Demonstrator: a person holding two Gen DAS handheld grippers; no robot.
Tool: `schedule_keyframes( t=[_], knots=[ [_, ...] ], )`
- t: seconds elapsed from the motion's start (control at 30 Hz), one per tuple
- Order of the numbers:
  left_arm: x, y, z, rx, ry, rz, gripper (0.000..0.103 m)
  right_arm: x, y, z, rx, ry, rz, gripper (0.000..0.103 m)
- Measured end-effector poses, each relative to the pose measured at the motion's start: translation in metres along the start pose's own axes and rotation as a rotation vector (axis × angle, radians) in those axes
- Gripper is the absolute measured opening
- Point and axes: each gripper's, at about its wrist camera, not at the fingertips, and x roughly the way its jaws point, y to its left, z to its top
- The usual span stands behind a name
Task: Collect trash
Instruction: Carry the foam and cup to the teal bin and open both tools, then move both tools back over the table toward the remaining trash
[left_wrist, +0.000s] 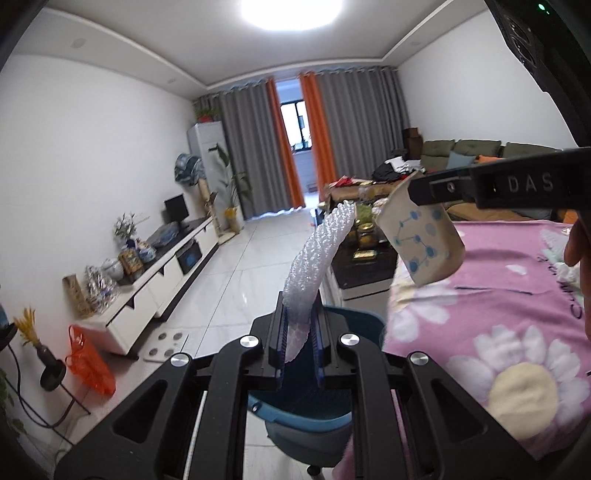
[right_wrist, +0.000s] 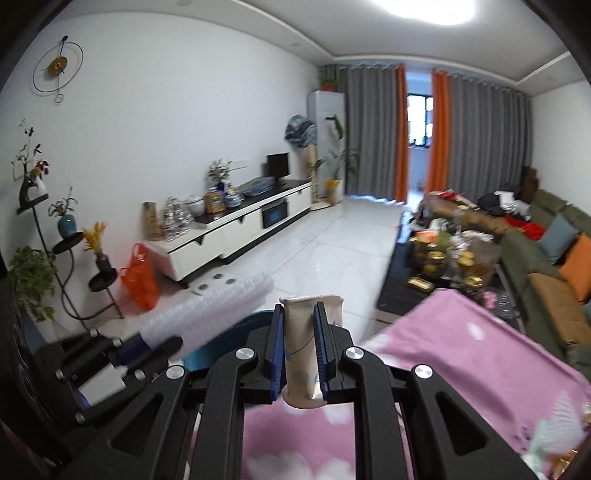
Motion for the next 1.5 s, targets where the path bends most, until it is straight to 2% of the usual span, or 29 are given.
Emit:
schedule_keyframes(
  t=[0.2, 0.4, 0.8, 1.0, 1.03, 1.07, 1.2, 1.33, 1.5],
  knots=[
    [0.031, 0.017, -0.027, -0.069, 0.106, 0.014, 0.012, 0.051, 0.017, 0.006, 0.016, 0.071, 0.061, 0.014],
    [0.071, 0.024, -0.051, -0.161, 0.216, -0.022, 0.012, 0.099, 0.028, 0.0, 0.033, 0.174, 0.08, 0.014],
    [0.146, 0.003, -0.087, -0.239, 0.379, -0.048, 0.013, 0.16, 0.032, -0.019, 0.103, 0.393, 0.085, 0.016],
    [0.164, -0.005, -0.093, -0.236, 0.399, -0.037, 0.017, 0.175, 0.033, -0.026, 0.114, 0.441, 0.08, 0.022],
    [0.167, -0.005, -0.093, -0.236, 0.398, -0.034, 0.019, 0.175, 0.034, -0.027, 0.114, 0.441, 0.074, 0.03],
    [0.17, -0.007, -0.093, -0.235, 0.4, -0.031, 0.027, 0.175, 0.034, -0.028, 0.116, 0.44, 0.075, 0.035],
    [0.173, -0.006, -0.087, -0.221, 0.379, -0.005, 0.034, 0.173, 0.032, -0.029, 0.113, 0.429, 0.066, 0.035],
    [0.16, 0.0, -0.079, -0.239, 0.351, 0.014, 0.042, 0.161, 0.027, -0.024, 0.102, 0.394, 0.05, 0.035],
    [0.126, 0.013, -0.06, -0.26, 0.293, 0.023, 0.055, 0.131, 0.028, -0.015, 0.031, 0.304, -0.003, 0.043]
  ],
)
